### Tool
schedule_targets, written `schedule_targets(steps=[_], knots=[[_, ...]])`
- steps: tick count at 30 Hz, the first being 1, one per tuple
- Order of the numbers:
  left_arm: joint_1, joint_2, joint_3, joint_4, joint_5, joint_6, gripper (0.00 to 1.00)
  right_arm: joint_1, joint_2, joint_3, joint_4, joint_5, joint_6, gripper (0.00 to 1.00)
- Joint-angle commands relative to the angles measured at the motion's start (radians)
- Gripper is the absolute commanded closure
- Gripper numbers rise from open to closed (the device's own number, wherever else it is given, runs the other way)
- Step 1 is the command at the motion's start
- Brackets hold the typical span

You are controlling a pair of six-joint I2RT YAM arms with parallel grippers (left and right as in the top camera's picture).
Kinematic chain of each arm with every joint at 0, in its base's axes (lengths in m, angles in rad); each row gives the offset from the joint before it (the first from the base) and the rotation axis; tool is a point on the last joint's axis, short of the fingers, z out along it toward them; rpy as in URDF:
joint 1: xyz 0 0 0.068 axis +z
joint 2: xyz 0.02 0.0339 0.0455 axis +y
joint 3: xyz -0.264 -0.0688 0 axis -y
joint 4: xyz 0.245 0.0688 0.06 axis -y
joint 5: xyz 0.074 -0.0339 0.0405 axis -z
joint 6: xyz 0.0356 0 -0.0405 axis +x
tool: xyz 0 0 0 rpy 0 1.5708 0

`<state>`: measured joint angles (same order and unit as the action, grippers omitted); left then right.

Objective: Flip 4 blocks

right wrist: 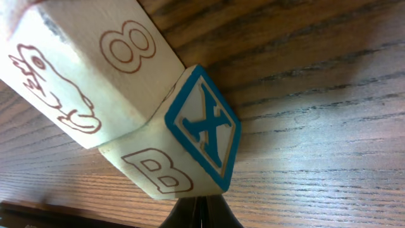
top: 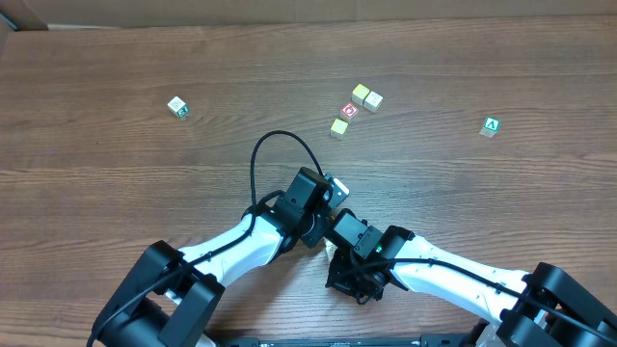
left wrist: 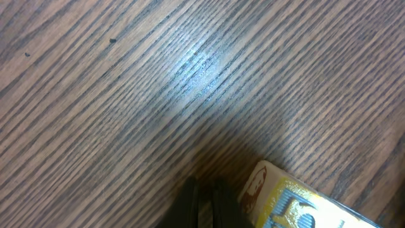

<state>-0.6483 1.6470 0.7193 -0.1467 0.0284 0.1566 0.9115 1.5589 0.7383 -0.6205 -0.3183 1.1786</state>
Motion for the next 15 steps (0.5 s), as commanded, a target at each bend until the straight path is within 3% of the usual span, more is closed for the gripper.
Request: schedule_targets(steps=[1,15], knots=[[-0.007,0.021,-0.018,0.005,-0.013,-0.015,0.96,0.005,0.003,0.001,0.005,-0.005,0.008,0.96],[0.007,0.021,-0.018,0.002,-0.013,-0.053,0.96,0.005,0.003,0.003,0.006,0.002,-0.004,0.96]])
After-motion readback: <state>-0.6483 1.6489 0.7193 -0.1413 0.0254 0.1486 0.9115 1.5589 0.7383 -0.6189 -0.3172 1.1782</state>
